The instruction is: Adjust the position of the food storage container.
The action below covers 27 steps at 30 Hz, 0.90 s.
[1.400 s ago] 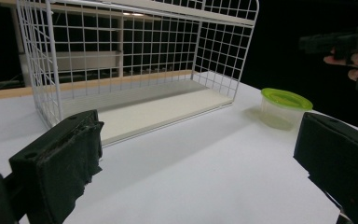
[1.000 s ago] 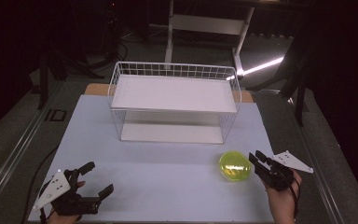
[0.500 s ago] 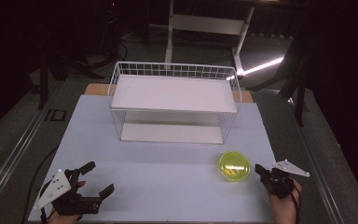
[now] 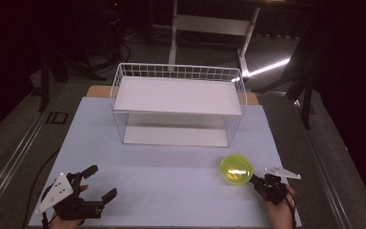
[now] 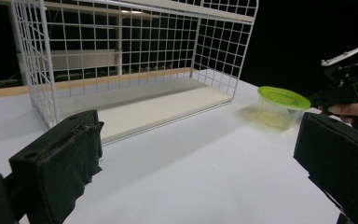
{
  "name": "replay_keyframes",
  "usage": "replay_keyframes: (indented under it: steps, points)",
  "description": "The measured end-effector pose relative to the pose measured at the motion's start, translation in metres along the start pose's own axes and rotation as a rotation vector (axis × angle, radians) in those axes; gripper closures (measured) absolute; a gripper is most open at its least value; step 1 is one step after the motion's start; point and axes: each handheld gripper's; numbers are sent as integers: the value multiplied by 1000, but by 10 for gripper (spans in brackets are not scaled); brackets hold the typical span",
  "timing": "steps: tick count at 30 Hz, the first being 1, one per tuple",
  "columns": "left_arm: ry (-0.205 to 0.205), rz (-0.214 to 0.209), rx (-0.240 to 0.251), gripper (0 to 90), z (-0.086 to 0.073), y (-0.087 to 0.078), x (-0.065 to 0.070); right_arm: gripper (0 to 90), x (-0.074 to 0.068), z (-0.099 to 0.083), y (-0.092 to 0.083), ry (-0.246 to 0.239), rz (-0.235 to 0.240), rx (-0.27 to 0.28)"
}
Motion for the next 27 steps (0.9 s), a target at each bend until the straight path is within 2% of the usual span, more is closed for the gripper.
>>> replay_keyframes:
  steps: [3,9,11,13,15,21,24,27]
  points:
    - [2,-1,0,17,0,0,0,900,-6,2,3,-12,30,-6]
    - [-2,-2,0,17,0,0,1,900,-25,12,11,-68,71,-28]
    - [1,-2,-2,17,0,0,1,900,-30,14,15,-72,100,-32]
    - [-1,-3,-2,17,0,0,1,900,-33,15,17,-81,108,-37]
    - [-1,-2,-2,17,0,0,1,900,-32,18,19,-96,82,-39]
    - [1,-1,-1,17,0,0,1,900,-20,33,25,-91,38,-29]
    - [-2,0,-4,17,0,0,1,900,-21,36,29,-88,46,-33]
    - [-3,1,-4,17,0,0,0,900,-26,37,34,-87,76,-28]
Point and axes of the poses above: each handheld gripper's, and its own axes: y roughly forward along the jaws, z roughly out of its top, x roughly to its right, and after that the axes turned 12 degrees about -x, right-handed
